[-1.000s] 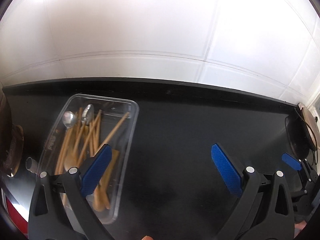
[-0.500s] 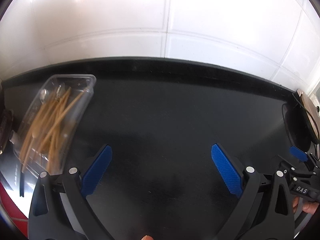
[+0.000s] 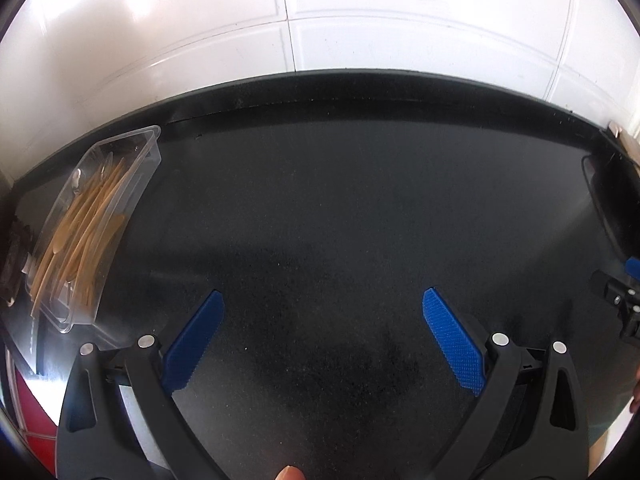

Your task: Organize utensils

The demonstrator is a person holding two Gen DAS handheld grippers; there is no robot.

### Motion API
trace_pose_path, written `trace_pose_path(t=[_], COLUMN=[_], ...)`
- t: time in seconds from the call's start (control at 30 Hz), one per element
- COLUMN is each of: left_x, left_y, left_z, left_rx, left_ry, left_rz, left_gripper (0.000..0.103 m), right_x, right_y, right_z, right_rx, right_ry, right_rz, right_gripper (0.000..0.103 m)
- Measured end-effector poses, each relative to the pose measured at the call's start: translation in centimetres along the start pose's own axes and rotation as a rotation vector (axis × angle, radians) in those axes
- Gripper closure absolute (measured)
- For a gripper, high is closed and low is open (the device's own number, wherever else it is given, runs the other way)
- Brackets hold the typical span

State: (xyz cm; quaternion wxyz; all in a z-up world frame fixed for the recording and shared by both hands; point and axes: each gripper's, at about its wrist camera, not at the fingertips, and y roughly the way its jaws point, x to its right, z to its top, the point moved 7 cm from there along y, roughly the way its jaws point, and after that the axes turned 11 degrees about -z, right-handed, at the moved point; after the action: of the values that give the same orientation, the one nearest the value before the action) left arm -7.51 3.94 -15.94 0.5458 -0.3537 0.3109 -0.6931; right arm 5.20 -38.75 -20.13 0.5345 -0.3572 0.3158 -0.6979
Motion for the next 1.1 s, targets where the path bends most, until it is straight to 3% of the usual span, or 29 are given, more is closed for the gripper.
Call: trace_pose_path(t=[0.5,1.1], left_x=[-0.3,-0.3], left_y=[1.6,1.8], left_z=[-1.2,-0.3], left_rx=[-0.065,-0.026], left_ry=[-0.002,-0.035], left_rz=[0.013,-0.096], left_gripper=[0.006,0.006], right_x=[1.0,1.0], right_y=[-0.2,-1.5], right_z=[-0.8,-0.2], right_rx=[-0.003,0.010], right_ry=[0.009,-0.009], right_rz=[-0.020,-0.043], right_gripper=[0.007,0.007])
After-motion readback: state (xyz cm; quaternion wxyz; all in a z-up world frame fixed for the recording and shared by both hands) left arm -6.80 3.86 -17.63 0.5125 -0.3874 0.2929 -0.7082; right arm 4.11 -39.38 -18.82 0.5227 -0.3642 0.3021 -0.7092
